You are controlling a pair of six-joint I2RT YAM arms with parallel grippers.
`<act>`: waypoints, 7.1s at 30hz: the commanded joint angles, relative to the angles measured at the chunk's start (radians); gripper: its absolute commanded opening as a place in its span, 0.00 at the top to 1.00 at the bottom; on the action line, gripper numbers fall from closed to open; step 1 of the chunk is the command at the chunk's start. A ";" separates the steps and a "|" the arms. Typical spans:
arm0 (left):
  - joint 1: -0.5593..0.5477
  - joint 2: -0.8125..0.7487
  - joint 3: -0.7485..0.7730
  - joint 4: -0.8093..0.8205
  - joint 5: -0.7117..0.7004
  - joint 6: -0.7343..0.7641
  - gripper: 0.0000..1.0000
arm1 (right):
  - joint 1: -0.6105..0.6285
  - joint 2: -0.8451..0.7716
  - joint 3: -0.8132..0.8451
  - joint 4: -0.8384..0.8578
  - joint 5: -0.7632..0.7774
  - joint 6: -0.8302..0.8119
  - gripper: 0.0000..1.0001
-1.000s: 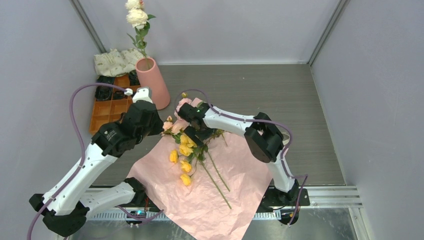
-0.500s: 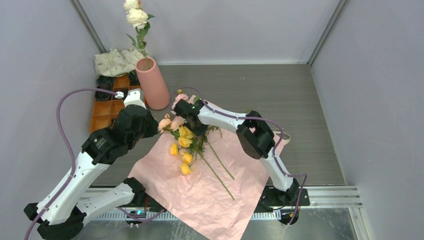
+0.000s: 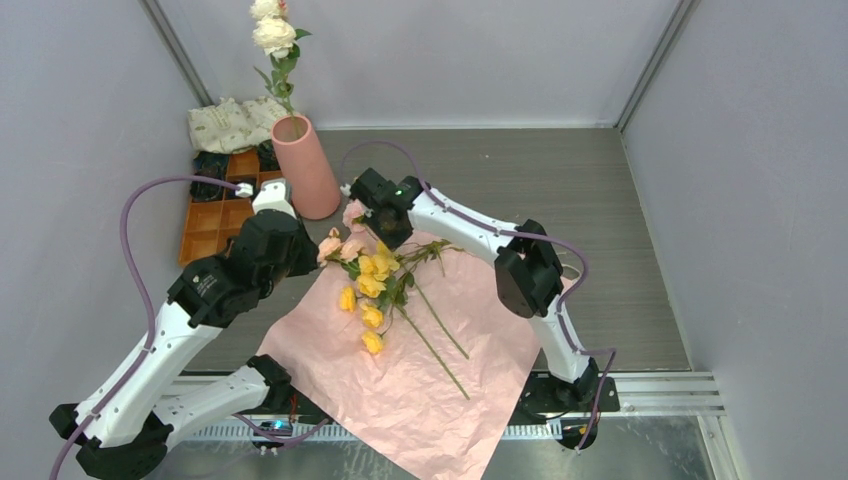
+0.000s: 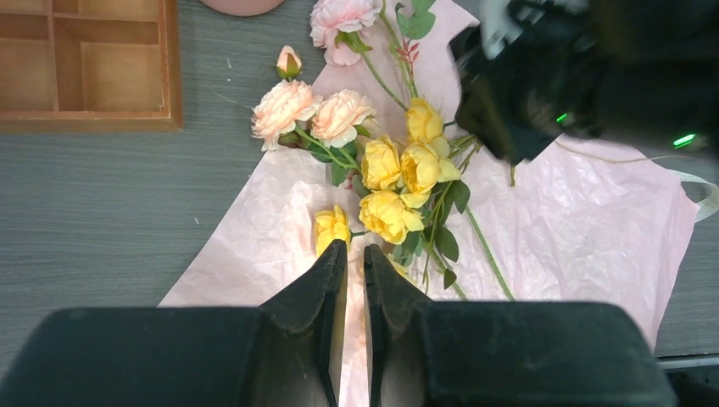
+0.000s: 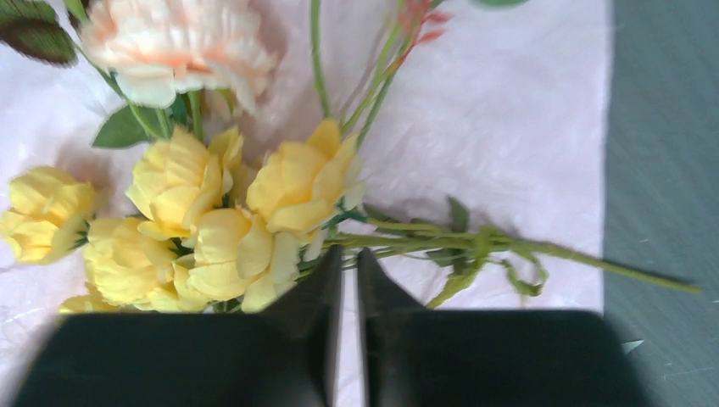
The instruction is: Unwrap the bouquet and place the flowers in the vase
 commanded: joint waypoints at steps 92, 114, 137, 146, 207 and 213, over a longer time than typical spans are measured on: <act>0.105 0.718 -0.805 2.346 0.723 -0.804 0.49 | -0.203 -0.704 -0.404 0.263 -0.150 0.474 0.99; 0.135 0.936 -0.670 2.407 0.615 -0.854 0.42 | -0.203 -0.788 -0.534 0.374 -0.276 0.520 0.99; 0.164 0.976 -0.517 2.406 0.665 -0.831 0.88 | -0.179 -0.872 -0.663 0.384 -0.287 0.546 0.99; 0.164 0.714 -0.508 2.149 0.692 -0.682 1.00 | -0.178 -0.890 -0.651 0.342 -0.241 0.522 0.84; 0.578 0.644 0.808 1.217 0.324 0.486 1.00 | -0.179 -0.949 -0.636 0.354 -0.171 0.368 0.17; 0.577 0.519 0.711 1.216 0.515 0.285 1.00 | -0.179 -0.947 -0.631 0.413 -0.244 0.391 0.17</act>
